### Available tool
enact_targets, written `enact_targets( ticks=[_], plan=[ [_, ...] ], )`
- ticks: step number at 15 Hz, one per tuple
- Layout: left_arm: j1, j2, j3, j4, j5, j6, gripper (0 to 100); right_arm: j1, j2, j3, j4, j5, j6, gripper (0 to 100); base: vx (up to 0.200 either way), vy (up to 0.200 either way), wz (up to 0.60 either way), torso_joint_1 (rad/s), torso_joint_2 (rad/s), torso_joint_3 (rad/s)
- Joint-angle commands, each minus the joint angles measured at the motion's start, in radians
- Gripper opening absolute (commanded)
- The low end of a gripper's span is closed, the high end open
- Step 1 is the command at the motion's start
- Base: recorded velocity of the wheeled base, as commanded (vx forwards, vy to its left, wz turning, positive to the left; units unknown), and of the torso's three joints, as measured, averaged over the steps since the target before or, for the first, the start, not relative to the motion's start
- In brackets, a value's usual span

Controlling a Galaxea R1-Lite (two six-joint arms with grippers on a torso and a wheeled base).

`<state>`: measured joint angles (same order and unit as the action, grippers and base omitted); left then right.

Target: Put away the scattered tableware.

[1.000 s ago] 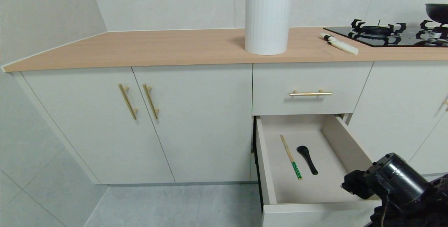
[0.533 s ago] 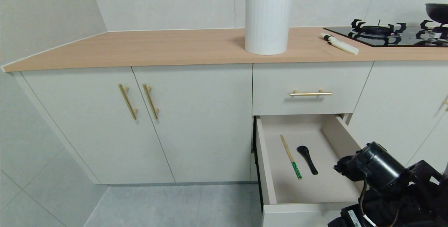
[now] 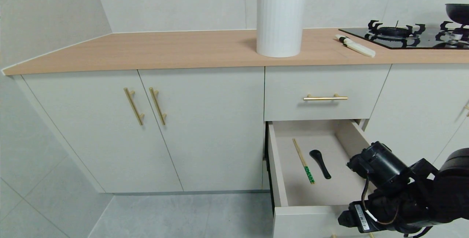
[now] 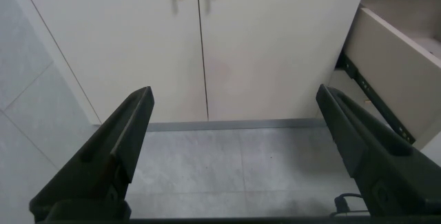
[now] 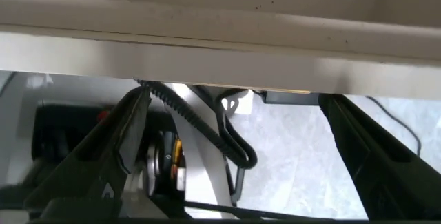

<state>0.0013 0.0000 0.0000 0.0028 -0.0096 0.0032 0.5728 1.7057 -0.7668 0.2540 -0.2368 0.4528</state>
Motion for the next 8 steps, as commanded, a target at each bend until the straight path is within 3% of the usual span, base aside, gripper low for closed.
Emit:
enact_targets(
  ticks=[1,8],
  plan=[
    [0.000,0.002,0.000,0.000,0.000,0.000,100,-0.004,0.012,-0.016,-0.002,-0.002,0.018,100,0.000,0.000,0.00,0.000,0.00,0.000],
    [0.000,0.002,0.000,0.000,0.000,0.000,100,-0.034,0.041,-0.020,-0.075,-0.032,0.034,100,0.000,0.000,0.00,0.000,0.00,0.000]
  ],
)
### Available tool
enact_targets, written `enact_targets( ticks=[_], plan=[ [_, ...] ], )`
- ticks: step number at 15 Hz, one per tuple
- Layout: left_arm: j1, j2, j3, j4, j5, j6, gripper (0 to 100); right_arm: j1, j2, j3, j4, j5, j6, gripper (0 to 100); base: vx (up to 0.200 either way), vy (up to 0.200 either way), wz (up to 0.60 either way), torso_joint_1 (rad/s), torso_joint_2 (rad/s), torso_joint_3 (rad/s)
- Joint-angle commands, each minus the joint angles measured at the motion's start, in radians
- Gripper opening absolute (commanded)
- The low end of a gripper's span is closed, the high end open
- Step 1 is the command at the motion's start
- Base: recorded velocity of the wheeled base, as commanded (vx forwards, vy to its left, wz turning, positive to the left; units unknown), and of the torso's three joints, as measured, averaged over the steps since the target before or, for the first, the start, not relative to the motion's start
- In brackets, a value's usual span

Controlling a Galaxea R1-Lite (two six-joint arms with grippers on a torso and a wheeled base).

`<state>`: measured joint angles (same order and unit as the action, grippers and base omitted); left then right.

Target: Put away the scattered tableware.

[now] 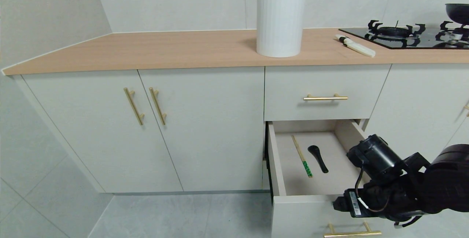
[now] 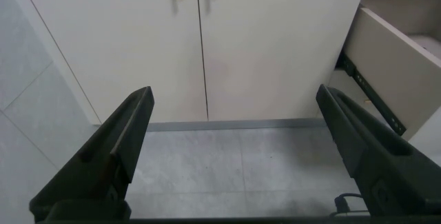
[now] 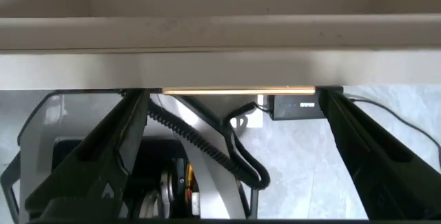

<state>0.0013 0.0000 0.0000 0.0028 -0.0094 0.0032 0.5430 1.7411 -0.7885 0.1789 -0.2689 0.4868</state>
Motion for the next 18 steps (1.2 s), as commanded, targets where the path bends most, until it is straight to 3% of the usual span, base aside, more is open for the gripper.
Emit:
enact_targets(
  ticks=[1,11,18],
  plan=[
    [0.000,0.002,0.000,0.000,0.000,0.000,100,-0.011,0.014,0.002,-0.001,0.002,-0.001,100,0.000,0.000,0.00,0.000,0.00,0.000],
    [0.000,0.002,0.000,0.000,0.000,0.000,100,-0.048,0.064,0.022,-0.182,-0.030,0.001,100,0.000,0.000,0.00,0.000,0.00,0.000],
    [0.000,0.002,0.000,0.000,0.000,0.000,100,-0.135,0.169,0.003,-0.420,-0.023,-0.059,100,0.000,0.000,0.00,0.000,0.00,0.000]
  ],
)
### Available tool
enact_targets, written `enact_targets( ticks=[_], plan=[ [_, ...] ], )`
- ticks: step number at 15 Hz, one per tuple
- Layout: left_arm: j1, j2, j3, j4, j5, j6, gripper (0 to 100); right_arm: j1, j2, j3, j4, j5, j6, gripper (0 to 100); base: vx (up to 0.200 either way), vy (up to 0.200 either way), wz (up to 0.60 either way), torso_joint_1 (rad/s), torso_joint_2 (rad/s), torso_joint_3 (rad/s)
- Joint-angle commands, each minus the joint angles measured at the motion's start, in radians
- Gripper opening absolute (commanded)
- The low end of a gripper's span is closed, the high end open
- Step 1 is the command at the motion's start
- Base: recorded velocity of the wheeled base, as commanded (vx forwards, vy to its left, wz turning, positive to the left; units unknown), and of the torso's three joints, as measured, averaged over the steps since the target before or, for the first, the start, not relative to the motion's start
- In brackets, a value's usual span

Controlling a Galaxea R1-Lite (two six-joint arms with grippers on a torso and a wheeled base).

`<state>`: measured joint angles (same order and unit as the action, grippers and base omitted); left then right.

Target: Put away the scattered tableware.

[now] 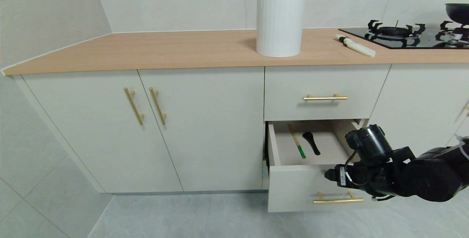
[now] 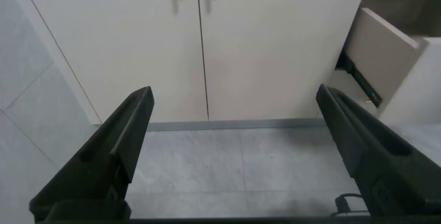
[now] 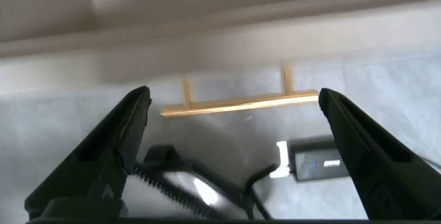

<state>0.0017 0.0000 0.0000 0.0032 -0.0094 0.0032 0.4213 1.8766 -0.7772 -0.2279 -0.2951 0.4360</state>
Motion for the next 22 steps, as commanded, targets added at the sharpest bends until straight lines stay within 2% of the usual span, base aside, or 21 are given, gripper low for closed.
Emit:
enact_targets(
  ticks=[1,3,5,9,13,19,22],
  plan=[
    [0.000,0.002,0.000,0.000,0.000,0.000,100,-0.026,0.049,-0.010,-0.054,0.007,-0.049,100,0.000,0.000,0.00,0.000,0.00,0.000],
    [0.000,0.002,0.000,0.000,0.000,0.000,100,-0.049,0.095,-0.022,-0.156,0.011,-0.132,100,0.000,0.000,0.00,0.000,0.00,0.000],
    [0.001,0.002,0.000,0.000,0.000,0.000,100,-0.062,0.159,-0.054,-0.257,0.062,-0.178,100,0.000,0.000,0.00,0.000,0.00,0.000],
    [0.000,0.002,0.000,0.000,0.000,0.000,100,-0.093,0.246,-0.169,-0.323,0.090,-0.240,100,0.000,0.000,0.00,0.000,0.00,0.000],
    [0.000,0.000,0.000,0.000,0.000,0.000,100,-0.099,0.294,-0.229,-0.363,0.097,-0.250,100,0.000,0.000,0.00,0.000,0.00,0.000],
    [0.000,0.000,0.000,0.000,0.000,0.000,100,-0.141,0.444,-0.234,-0.648,0.096,-0.279,100,0.000,0.000,0.00,0.000,0.00,0.000],
    [0.000,0.002,0.000,0.000,0.000,0.000,100,-0.168,0.487,-0.274,-0.700,0.093,-0.281,100,0.000,0.000,0.00,0.000,0.00,0.000]
  ],
)
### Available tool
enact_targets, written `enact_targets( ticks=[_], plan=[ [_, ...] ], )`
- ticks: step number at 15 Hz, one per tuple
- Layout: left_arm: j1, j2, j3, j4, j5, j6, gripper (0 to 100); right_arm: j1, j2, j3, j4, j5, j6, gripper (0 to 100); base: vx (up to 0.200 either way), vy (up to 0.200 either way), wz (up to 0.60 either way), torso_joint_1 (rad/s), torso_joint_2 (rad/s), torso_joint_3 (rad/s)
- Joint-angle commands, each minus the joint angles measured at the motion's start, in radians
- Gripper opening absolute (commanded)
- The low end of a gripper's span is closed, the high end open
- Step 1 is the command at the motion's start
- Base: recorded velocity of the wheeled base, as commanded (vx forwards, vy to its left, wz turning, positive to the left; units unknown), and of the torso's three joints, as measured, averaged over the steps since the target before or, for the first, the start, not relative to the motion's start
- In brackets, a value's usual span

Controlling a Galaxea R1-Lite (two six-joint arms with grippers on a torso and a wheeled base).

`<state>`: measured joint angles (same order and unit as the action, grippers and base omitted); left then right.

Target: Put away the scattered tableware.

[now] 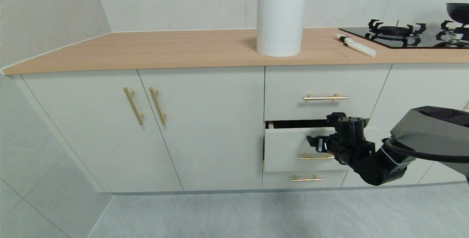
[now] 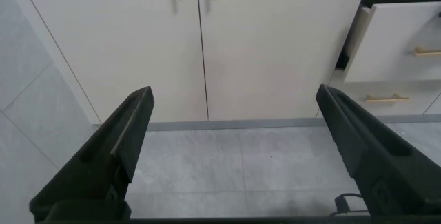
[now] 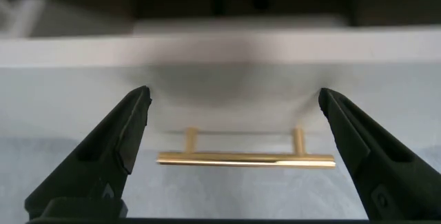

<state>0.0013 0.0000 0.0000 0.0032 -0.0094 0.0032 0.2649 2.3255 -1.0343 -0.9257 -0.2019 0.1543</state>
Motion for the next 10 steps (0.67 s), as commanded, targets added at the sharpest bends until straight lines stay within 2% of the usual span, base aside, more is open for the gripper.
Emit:
enact_targets(
  ticks=[1,10],
  plan=[
    [0.000,0.002,0.000,0.000,0.000,0.000,100,-0.015,0.049,-0.030,-0.002,-0.004,0.002,100,0.000,0.000,0.00,0.000,0.00,0.000],
    [0.000,0.000,0.000,0.000,0.000,0.000,100,-0.042,0.110,-0.161,-0.002,-0.011,0.076,100,0.000,0.000,0.00,0.000,0.00,0.000]
  ],
)
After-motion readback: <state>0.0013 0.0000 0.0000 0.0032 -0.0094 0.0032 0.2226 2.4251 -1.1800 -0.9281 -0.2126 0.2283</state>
